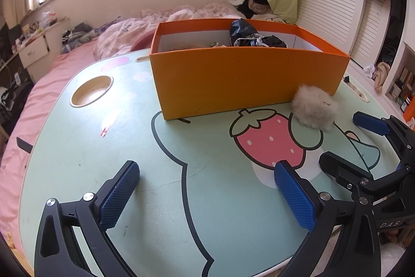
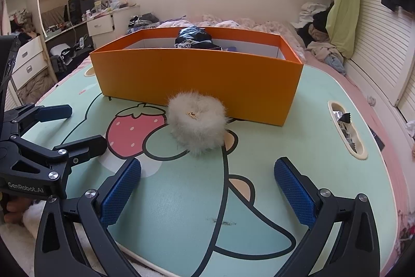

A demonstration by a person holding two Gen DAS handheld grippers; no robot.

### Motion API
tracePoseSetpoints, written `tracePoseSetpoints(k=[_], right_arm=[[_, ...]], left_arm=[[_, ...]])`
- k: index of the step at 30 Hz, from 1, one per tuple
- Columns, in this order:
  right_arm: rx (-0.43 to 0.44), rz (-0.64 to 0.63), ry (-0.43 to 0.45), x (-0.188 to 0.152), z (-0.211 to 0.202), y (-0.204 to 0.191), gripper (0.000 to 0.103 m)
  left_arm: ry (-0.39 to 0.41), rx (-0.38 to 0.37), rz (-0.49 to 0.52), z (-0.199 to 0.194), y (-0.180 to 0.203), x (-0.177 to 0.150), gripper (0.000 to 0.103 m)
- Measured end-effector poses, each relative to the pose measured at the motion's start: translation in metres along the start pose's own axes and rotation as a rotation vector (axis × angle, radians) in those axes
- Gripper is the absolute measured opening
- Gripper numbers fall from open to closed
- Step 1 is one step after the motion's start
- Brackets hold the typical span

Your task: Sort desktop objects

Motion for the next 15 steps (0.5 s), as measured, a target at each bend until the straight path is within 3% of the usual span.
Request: tracePoseSetpoints(k=[4, 9, 15], right_arm=[[0.048, 0.021, 0.006, 0.004, -0.001, -0.001, 0.102], [0.018, 0.077, 0.045, 0.027, -0.003, 0.008, 0.102], [-0.012, 0.140, -0.030, 0.048, 0.017, 0.015, 0.102]], left_arm=[[0.000, 0.000, 0.000, 0.000, 0.000, 0.000, 0.103], [0.000, 0.000, 0.000, 0.000, 0.000, 0.000, 0.103], [0.001, 0.000, 0.000, 0.000, 0.000, -0.001, 0.103]])
Point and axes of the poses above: each gripper's, at about its wrist camera, not at the fingertips, and z roughly the way its jaws point, y to its right, x to its top, the point moved 8 cm from there along z, roughly the way its jaws point, and after that the axes turned 5 degrees about x, right-handed, at the moved point
